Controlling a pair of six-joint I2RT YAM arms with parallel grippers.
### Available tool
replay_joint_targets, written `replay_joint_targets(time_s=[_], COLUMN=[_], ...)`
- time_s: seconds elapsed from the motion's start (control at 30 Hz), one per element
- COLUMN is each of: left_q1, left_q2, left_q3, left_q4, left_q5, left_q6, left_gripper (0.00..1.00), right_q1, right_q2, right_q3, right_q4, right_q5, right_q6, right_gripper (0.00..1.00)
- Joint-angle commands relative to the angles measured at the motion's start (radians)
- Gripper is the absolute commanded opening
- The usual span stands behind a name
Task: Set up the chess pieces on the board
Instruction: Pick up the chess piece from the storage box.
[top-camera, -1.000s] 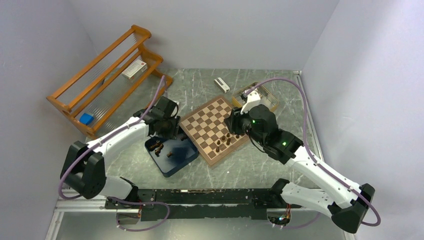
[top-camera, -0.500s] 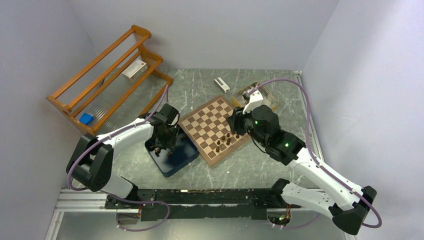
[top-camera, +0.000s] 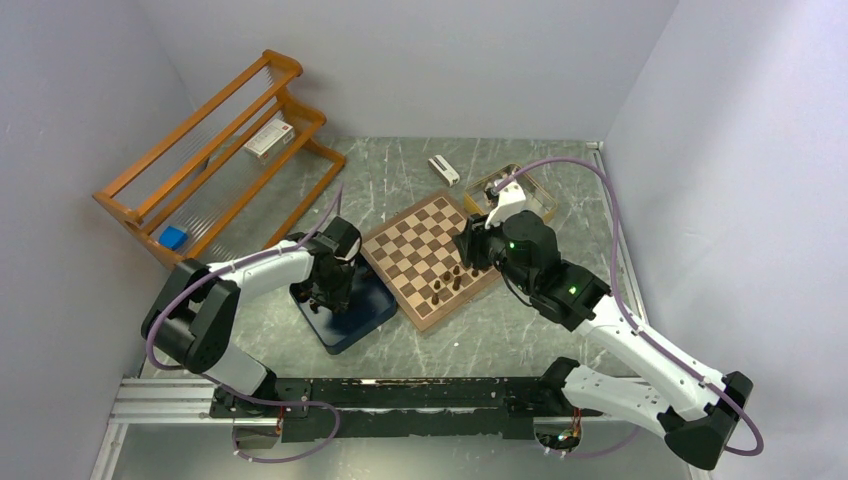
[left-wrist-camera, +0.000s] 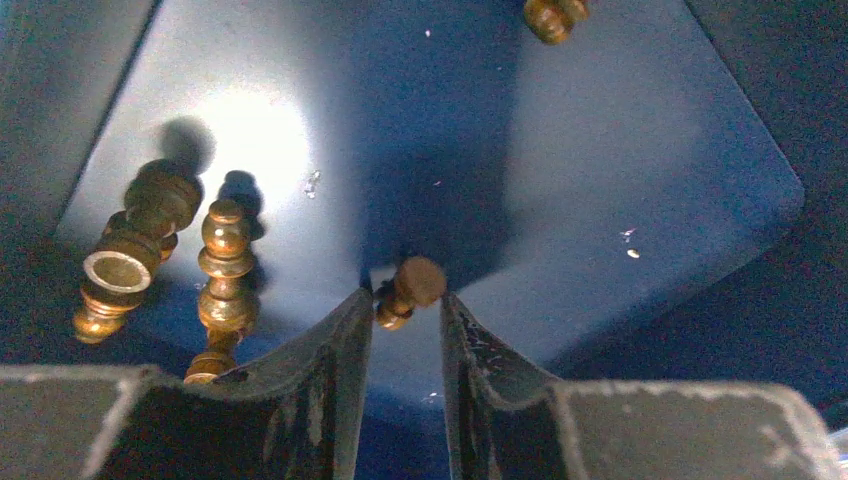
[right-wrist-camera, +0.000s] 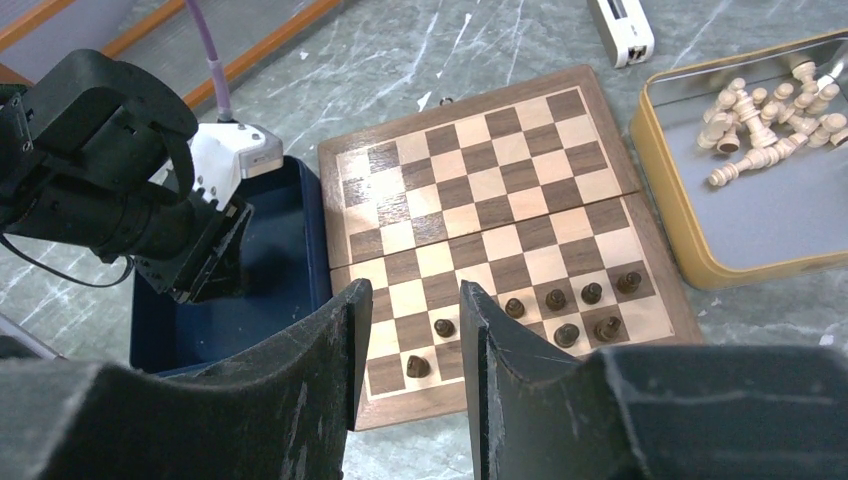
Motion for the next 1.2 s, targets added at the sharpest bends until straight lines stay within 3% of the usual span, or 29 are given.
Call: replay_joint_targets(time_s=[0.0, 0.23, 0.53, 0.83, 1.17], left_q1=[-0.017, -0.019, -0.019, -0.019, -0.019], left_q2=[0.0, 0.018, 0.029, 0.033, 0.048], left_q3=[-0.004, 0.006, 0.025, 0.027, 0.048], left_q4=[0.038, 0.042, 0.05, 0.062, 0.068], left_q5=[0.015, 0.015, -0.036, -0.043, -0.067], left_q6=[-0.014, 0.0, -0.007, -0.006, -0.007], left_gripper=[0.34, 0.23, 0.35, 0.29, 0.33], right_q1=[-0.002, -0.001, -0.002, -0.003, -0.002], right_q2=[-0.001, -0.002, 0.017, 0.023, 0.028], right_q3=[-0.002, -0.023, -0.03, -0.039, -0.052], right_q4=[0.022, 0.038, 0.043, 0.059, 0.073], right_q5=[0.013, -0.006, -0.038, -0.048, -0.074], right_q6=[-0.008, 0.011, 0.02, 0.021, 0.027], right_gripper=[0.42, 0.42, 0.42, 0.42, 0.42])
